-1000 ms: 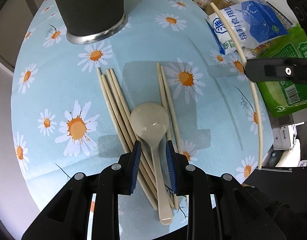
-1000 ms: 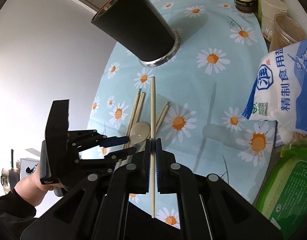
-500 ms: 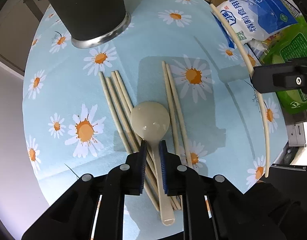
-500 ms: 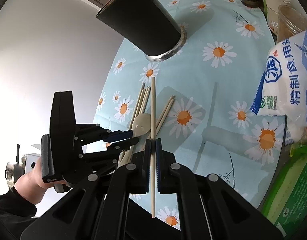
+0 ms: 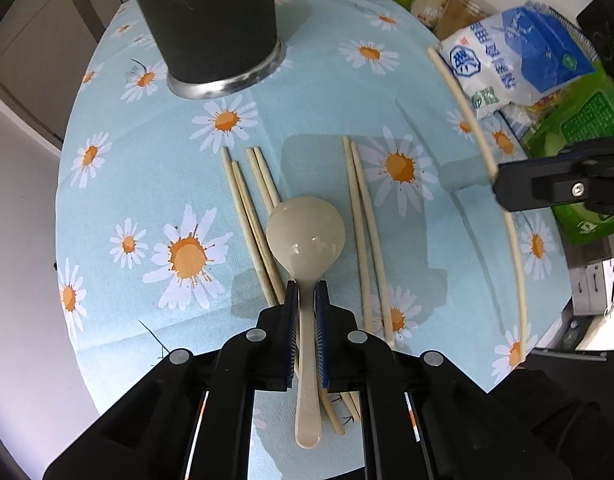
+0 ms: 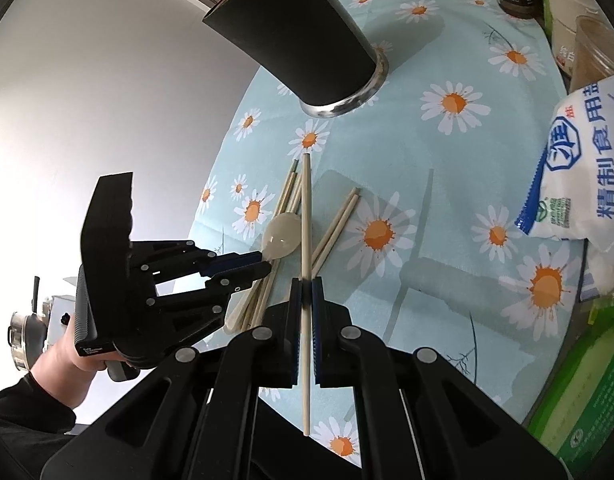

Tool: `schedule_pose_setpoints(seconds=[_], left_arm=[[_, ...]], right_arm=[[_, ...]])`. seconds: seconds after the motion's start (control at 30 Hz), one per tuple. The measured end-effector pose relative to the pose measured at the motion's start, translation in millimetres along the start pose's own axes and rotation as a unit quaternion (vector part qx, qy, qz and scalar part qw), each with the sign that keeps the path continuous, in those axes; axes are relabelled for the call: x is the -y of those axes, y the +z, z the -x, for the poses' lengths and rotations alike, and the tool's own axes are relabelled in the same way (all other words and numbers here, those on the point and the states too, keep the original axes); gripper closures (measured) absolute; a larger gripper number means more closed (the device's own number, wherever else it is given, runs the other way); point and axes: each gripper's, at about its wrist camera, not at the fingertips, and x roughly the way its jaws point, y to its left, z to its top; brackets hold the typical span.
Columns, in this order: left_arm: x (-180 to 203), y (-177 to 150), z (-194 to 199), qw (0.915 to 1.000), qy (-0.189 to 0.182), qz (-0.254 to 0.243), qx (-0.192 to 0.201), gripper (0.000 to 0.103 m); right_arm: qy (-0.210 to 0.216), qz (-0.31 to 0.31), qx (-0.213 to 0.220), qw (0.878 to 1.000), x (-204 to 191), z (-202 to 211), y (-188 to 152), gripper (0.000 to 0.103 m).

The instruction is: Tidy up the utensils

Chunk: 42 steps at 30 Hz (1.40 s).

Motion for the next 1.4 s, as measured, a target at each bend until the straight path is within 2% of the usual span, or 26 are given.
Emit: schedule_pose_setpoints(seconds=[0.33,0.6,0.63,0.67,0.83,1.1,1.27,1.3,1.33,1.4], left_arm=[[-13.8,-12.1,37.2,0.9982,-0.023,0.032,0.045,0.096],[-20.1,-18.1,46.3,0.9948,-0.048,0.054,0.072,0.096],[-20.3,-18.7,46.6,0.9943,-0.052,0.056,0.074,0.097],[-21.1,-18.7,46.6,0.9940,-0.055,0.057,0.076,0.103],[-27.6,-22.2,55.5,0.9914,-0.074,0.060,0.090,0.103],[-34.6,-19.9,53.7,0.9921,-0.086,0.048,0.078,0.103],[-24.2,-12.9,46.3,0.9944,-0.085,0.014,0.062,0.102],[-23.6,-11.9,44.5,0.9946,-0.085,0.012,0.059,0.099],[-23.1,-10.3,41.9,0.9949,-0.085,0.010,0.053,0.088],[-21.1,-6.9,33.7,0.9964,-0.077,0.000,0.037,0.085]], right_arm=[[0.000,0.014,-0.005,1.000,-3.6,-6.1,4.5,0.097],[0.010,0.021,-0.008,1.000,-7.4,-9.5,4.6,0.097],[0.009,0.020,-0.007,1.000,-8.1,-10.3,5.0,0.097],[0.011,0.018,-0.006,1.000,-8.3,-10.8,5.8,0.097],[0.012,0.015,0.000,1.000,-13.4,-13.6,8.3,0.097],[-0.002,0.003,0.002,1.000,-22.3,-17.4,13.2,0.097],[-0.009,-0.010,0.006,1.000,-19.8,-13.1,11.8,0.097],[-0.009,-0.012,0.007,1.000,-18.8,-12.2,11.3,0.097],[-0.009,-0.014,0.009,1.000,-17.2,-10.7,10.5,0.097],[-0.009,-0.020,0.012,1.000,-13.3,-8.0,8.7,0.097]])
